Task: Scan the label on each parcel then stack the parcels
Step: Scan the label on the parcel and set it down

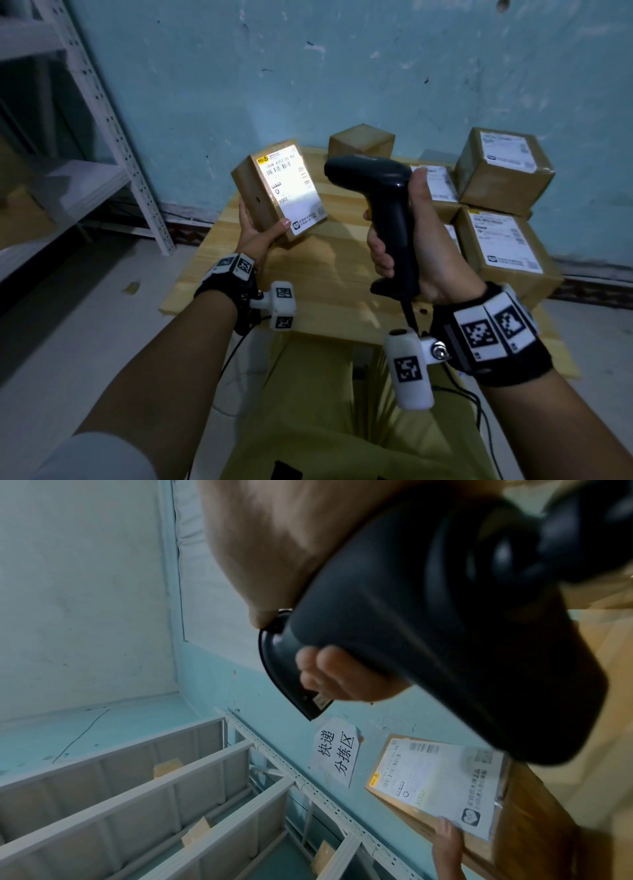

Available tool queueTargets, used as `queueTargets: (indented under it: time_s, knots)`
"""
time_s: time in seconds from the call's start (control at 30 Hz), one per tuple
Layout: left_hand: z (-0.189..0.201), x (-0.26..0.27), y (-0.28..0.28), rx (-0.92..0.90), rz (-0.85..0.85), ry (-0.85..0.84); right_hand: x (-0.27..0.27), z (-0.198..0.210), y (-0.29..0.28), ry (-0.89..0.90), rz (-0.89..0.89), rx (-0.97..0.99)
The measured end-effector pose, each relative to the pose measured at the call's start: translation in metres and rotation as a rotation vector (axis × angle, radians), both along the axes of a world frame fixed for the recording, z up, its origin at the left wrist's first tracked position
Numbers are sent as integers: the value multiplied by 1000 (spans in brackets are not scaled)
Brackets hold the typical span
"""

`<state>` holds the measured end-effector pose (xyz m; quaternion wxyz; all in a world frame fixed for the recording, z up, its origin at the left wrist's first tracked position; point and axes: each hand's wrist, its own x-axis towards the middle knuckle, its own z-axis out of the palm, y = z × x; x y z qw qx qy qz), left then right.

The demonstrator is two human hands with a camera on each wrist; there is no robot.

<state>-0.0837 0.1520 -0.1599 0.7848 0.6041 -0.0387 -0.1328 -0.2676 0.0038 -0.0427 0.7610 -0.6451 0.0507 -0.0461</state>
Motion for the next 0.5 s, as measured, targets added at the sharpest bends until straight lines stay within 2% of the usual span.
queueTargets:
  time_s: [0.5]
  knots:
    - [6,-4,2,-9,-21,36,-5,-2,0,-4,-14,-32]
